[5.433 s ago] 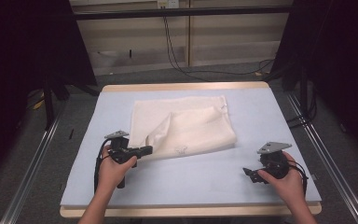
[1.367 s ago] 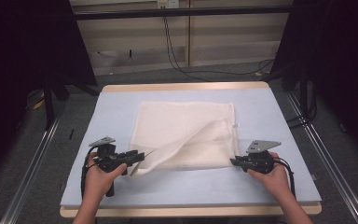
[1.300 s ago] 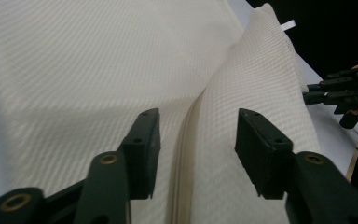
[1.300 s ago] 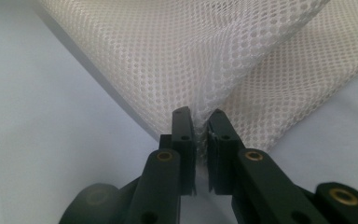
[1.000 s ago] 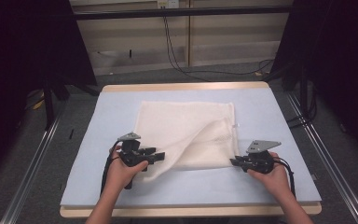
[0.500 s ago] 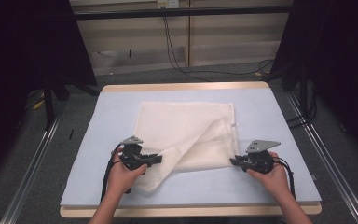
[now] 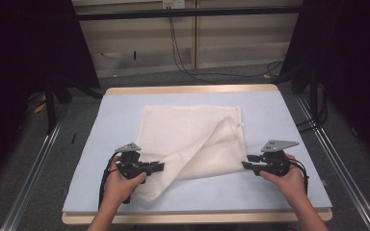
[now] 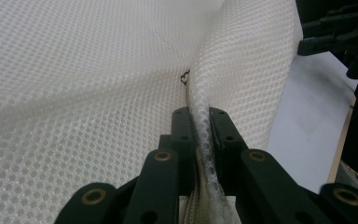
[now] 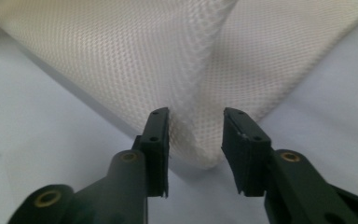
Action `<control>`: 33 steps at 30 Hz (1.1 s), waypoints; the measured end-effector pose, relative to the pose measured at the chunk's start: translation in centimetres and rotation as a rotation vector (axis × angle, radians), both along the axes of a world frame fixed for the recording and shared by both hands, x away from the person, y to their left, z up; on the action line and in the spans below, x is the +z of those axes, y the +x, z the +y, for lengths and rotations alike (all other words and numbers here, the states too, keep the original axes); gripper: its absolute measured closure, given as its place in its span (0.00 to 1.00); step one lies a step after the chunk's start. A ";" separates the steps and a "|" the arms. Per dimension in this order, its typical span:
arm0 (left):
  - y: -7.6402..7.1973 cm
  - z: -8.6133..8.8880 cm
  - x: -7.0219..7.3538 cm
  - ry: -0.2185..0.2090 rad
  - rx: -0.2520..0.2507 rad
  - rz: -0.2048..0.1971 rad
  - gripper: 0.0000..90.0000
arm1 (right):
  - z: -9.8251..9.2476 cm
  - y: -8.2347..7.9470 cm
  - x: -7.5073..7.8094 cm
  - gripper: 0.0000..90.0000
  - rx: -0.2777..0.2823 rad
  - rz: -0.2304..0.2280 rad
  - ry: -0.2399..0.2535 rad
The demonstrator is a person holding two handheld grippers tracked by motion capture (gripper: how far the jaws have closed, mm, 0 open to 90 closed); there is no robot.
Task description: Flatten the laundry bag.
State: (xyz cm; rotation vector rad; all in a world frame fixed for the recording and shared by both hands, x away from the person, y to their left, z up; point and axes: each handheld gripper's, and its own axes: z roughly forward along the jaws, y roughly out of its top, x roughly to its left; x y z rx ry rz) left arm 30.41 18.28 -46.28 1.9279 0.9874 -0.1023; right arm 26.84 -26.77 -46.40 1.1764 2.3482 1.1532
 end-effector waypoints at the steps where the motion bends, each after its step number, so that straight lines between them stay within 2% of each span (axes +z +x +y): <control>1: 0.0 0.0 -0.1 -0.006 0.002 0.004 0.91 | -0.4 0.0 0.2 0.65 -0.019 0.003 0.013; 3: 0.0 0.0 -0.2 0.005 -0.007 0.002 0.91 | -1.2 0.1 0.5 0.63 -0.083 -0.007 0.000; 6: 0.0 0.0 -0.1 0.007 -0.005 -0.001 0.91 | -1.8 0.5 0.3 0.61 -0.130 -0.011 -0.003; 9: 0.0 0.0 -0.2 0.003 -0.009 0.001 0.91 | -0.8 1.2 -0.4 0.61 -0.117 0.006 -0.022; 13: 0.1 0.0 -0.1 -0.001 -0.007 0.001 0.91 | 0.8 2.5 -1.4 0.61 -0.094 0.036 -0.071; 15: 0.1 0.0 -0.1 -0.002 -0.009 0.001 0.91 | 1.2 3.0 -1.6 0.63 -0.096 0.056 -0.072; 17: 0.3 0.1 -0.1 -0.004 -0.013 0.000 0.91 | 1.3 3.4 -1.7 0.69 -0.107 0.061 -0.077; 19: 0.4 0.1 -0.1 0.000 -0.015 -0.003 0.91 | 1.2 3.8 -1.7 0.78 -0.104 0.073 -0.068; 20: 0.4 0.1 -0.1 -0.003 -0.012 -0.001 0.91 | 1.1 4.0 -1.7 0.87 -0.102 0.074 -0.062; 21: 0.5 0.1 -0.1 0.001 -0.012 -0.004 0.91 | 0.9 4.4 -1.7 0.92 -0.088 0.089 -0.038; 23: 0.6 0.1 -0.1 -0.001 -0.015 -0.003 0.91 | 0.7 4.8 -1.9 0.96 -0.093 0.103 0.001; 25: 0.7 0.0 -0.1 0.002 -0.015 -0.010 0.91 | 0.7 5.3 -2.0 0.97 -0.101 0.093 0.009; 26: 0.8 -0.1 0.0 -0.012 -0.004 -0.010 0.91 | 0.7 5.7 -2.1 0.97 -0.111 0.078 0.010; 28: 1.0 -0.1 0.1 -0.019 -0.012 -0.021 0.91 | 0.5 6.5 -2.1 0.98 -0.151 0.051 0.007; 30: 1.0 -0.4 0.1 -0.045 -0.009 -0.023 0.91 | 0.4 7.3 -2.0 0.98 -0.185 0.025 0.004; 31: 1.1 -0.6 0.1 -0.042 -0.020 -0.029 0.91 | 0.4 7.7 -1.9 0.97 -0.196 0.010 0.001; 33: 1.1 -0.7 0.1 -0.034 -0.032 -0.027 0.91 | 0.4 8.2 -1.9 0.95 -0.209 0.010 0.006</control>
